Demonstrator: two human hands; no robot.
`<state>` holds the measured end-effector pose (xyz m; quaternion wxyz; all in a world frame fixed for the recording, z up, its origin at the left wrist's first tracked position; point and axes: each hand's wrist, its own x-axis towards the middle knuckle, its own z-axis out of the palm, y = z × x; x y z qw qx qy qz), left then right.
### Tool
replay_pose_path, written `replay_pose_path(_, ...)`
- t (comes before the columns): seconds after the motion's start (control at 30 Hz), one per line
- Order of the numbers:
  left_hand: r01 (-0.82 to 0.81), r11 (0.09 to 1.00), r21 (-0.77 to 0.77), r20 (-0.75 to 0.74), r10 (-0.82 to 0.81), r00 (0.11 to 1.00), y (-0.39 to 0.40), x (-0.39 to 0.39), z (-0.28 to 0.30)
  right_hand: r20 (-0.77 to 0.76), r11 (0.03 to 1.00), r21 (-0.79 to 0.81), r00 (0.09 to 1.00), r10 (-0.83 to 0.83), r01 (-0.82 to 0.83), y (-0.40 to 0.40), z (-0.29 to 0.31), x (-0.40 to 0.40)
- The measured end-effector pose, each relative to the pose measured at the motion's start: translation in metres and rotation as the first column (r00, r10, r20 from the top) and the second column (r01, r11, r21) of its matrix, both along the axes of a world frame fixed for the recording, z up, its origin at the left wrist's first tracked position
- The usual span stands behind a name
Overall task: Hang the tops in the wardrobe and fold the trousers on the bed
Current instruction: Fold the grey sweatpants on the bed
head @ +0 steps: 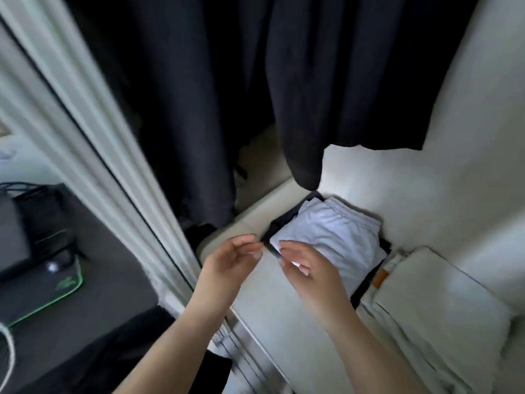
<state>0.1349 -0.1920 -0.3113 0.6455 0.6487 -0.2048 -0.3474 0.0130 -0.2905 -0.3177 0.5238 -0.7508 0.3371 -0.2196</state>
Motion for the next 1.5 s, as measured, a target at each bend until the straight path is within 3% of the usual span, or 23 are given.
replay_pose_path(0.27,-0.35,0.933,-0.08,-0.008,0.351,0.937,0.178,-0.002,0.06,0.082,0.94,-0.047,0.937,0.34,-0.337,0.126,0.06,0.033)
replay_pose_path(0.4,-0.541,0.838,-0.074,0.018,0.543,0.84,0.278,-0.016,0.078,0.128,0.857,-0.062,0.848,0.515,-0.511,0.207,0.08,0.053)
replay_pose_path(0.6,-0.782,0.621,-0.055,0.043,0.784,0.619,0.46,-0.076,0.083,0.154,0.647,-0.126,0.63,0.761,-0.752,0.371,0.1,0.054)
replay_pose_path(0.8,-0.944,0.33,-0.026,0.013,0.944,0.33,0.636,-0.178,0.08,0.174,0.334,-0.111,0.313,0.934,-0.936,0.558,0.099,0.019)
replay_pose_path(1.0,-0.999,0.009,0.051,-0.01,1.0,0.009,0.764,-0.281,0.059,0.093,-0.011,-0.108,-0.021,0.995,-0.994,0.709,0.078,-0.021)
replay_pose_path(1.17,-0.982,-0.146,0.122,-0.031,0.988,-0.151,0.827,-0.328,0.029,0.018,-0.189,-0.072,-0.191,0.981,-0.979,0.795,0.062,-0.031)
replay_pose_path(1.27,-0.967,-0.202,0.156,-0.061,0.975,-0.213,0.859,-0.333,0.017,-0.013,-0.254,-0.049,-0.254,0.967,-0.966,0.84,0.049,-0.022)
replay_pose_path(1.5,-0.955,-0.227,0.192,-0.054,0.969,-0.241,0.966,-0.271,-0.013,-0.088,-0.292,0.038,-0.294,0.952,-0.956,0.954,0.001,0.051)
